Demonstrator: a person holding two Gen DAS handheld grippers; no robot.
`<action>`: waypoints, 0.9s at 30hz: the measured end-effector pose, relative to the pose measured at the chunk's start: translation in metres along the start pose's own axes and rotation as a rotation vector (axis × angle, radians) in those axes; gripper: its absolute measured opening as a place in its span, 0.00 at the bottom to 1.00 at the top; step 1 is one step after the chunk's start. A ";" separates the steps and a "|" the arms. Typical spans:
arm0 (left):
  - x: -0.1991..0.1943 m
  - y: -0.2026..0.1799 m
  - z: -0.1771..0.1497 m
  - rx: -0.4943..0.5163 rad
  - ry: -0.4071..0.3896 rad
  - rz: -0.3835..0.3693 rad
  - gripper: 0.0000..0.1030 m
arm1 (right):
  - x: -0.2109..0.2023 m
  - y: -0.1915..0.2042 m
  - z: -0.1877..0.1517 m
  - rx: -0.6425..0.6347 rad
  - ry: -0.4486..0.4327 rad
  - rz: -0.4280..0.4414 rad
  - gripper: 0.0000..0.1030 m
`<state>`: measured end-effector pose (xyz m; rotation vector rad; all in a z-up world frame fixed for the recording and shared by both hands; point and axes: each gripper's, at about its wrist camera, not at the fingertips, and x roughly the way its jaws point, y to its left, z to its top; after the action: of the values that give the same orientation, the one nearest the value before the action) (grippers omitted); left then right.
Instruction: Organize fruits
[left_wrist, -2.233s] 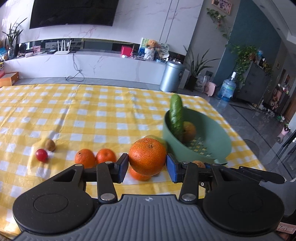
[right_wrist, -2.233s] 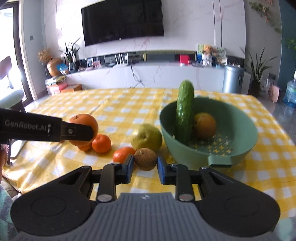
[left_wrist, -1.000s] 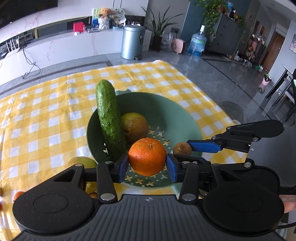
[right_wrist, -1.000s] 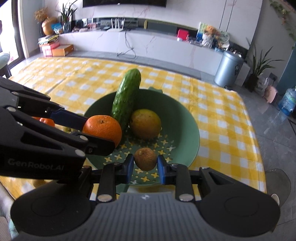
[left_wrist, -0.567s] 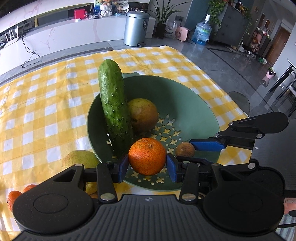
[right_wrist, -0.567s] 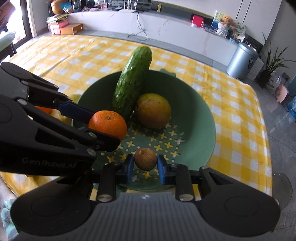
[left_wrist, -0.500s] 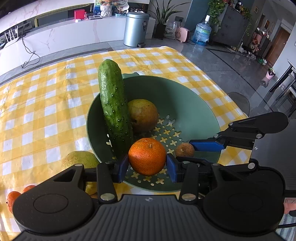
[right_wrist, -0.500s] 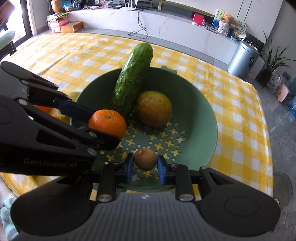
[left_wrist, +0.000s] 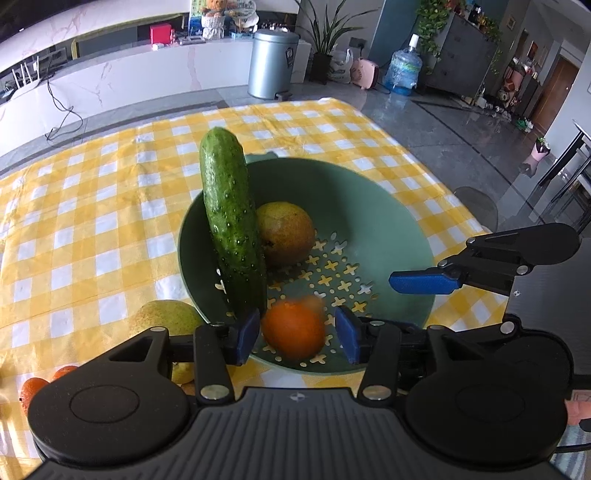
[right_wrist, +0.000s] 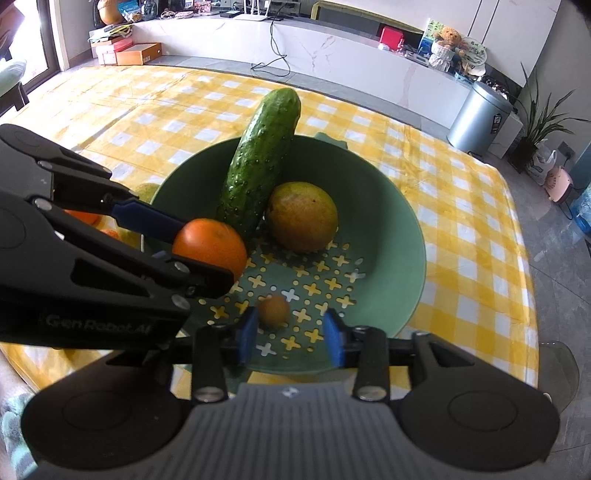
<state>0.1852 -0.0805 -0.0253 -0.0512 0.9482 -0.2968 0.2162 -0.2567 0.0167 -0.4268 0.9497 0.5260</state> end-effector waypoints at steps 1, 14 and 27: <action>-0.004 -0.001 0.000 0.003 -0.013 0.000 0.56 | -0.002 0.000 0.000 0.000 -0.005 -0.004 0.38; -0.076 -0.008 -0.018 0.049 -0.142 0.073 0.58 | -0.054 0.021 -0.016 0.128 -0.186 -0.019 0.63; -0.116 0.027 -0.050 0.018 -0.191 0.138 0.59 | -0.078 0.080 -0.044 0.275 -0.379 0.078 0.73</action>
<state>0.0875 -0.0190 0.0326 0.0022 0.7555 -0.1694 0.1028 -0.2361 0.0512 -0.0379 0.6609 0.5153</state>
